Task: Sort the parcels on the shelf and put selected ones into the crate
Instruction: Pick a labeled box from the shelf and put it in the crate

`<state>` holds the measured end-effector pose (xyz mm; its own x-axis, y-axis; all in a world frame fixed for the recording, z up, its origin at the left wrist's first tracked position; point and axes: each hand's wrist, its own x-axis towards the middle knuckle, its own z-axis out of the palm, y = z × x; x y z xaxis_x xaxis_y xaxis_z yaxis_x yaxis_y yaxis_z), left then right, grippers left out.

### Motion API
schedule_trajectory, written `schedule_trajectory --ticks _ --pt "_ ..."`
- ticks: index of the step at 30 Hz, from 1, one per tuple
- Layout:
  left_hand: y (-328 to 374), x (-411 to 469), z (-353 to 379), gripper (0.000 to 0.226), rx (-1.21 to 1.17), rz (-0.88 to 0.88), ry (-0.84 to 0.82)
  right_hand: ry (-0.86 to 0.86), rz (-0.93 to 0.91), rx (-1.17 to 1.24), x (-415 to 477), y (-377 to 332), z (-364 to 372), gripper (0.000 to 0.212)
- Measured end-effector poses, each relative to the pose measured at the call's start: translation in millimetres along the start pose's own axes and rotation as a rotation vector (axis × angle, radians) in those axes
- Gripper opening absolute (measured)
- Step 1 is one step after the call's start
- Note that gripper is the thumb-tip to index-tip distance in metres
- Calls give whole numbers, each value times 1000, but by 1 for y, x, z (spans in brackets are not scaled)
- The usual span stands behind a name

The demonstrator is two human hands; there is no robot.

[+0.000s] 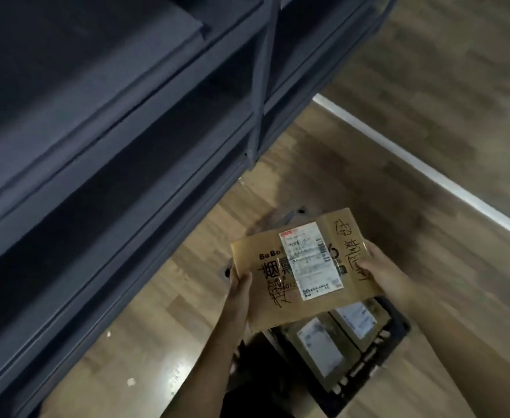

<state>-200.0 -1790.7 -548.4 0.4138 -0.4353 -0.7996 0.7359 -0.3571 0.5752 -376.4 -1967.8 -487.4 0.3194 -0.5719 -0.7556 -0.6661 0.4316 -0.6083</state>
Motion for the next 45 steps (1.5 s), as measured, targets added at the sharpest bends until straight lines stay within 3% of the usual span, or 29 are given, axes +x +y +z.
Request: schedule_trajectory --ticks 9,13,17,22,25,28,30,32,36,40,45 --pt "-88 103 -8 61 114 -78 29 39 -40 -424 127 68 25 32" --pt "-113 141 -8 72 100 -202 78 81 -89 -525 173 94 37 35" --pt "-135 158 2 48 131 -250 46 168 -59 -539 204 120 46 39" --pt "-161 168 6 45 116 -400 62 138 -70 -663 229 140 48 27" --pt "-176 180 6 24 131 -409 102 185 -138 -796 238 141 51 42" --pt "-176 184 11 19 68 -394 142 124 -43 -815 246 148 57 37" --pt "-171 189 10 11 35 -398 175 57 55 -765 249 160 64 50" --pt "-164 197 9 12 51 -464 148 40 117 -691 249 164 71 68" --pt "-141 197 8 31 165 -607 95 -32 94 -675 242 162 93 53" --pt "-129 197 11 48 453 -438 128 -109 59 -846 228 154 116 61" --pt "-98 168 25 56 706 -249 57 -140 70 -835 202 129 134 60"
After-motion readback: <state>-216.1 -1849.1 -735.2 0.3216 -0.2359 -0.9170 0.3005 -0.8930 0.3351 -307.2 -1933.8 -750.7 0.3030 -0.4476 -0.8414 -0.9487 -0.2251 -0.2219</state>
